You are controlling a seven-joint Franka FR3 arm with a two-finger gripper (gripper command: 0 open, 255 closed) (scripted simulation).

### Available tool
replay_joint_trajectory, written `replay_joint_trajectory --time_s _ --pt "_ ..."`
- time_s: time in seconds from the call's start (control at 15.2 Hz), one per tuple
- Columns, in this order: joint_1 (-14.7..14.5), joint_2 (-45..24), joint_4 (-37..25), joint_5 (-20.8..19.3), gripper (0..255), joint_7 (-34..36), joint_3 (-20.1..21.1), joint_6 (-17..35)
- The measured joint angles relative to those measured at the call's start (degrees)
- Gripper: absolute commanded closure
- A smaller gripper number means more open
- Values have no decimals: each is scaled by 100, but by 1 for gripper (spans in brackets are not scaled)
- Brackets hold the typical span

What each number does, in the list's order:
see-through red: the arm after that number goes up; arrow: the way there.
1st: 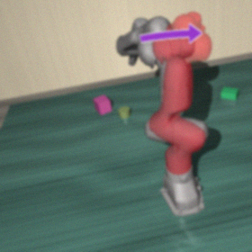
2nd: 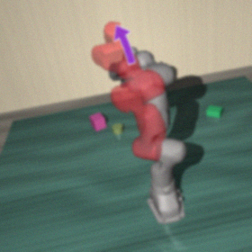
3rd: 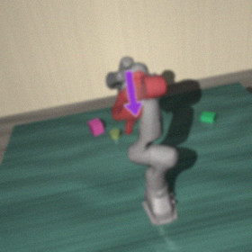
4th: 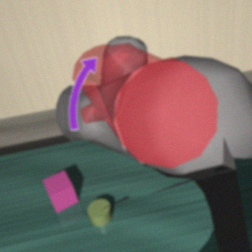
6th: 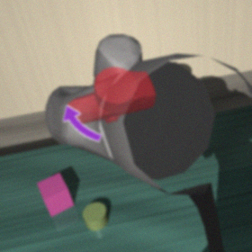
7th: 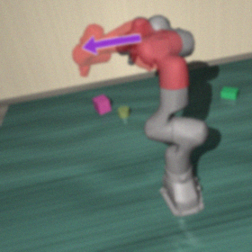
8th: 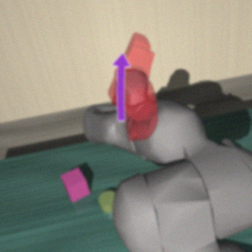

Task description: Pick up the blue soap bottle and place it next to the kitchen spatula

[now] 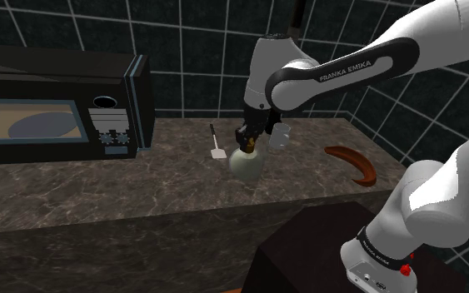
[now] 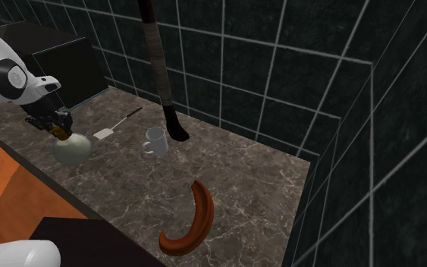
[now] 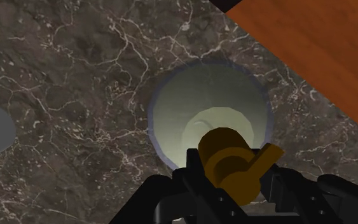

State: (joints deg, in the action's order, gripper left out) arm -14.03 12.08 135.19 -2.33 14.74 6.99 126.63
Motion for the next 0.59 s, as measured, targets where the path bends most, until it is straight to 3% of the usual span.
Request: replay_joint_trajectory --time_s 0.59 --pt "5 -168 182 -35 255 45 13 350"
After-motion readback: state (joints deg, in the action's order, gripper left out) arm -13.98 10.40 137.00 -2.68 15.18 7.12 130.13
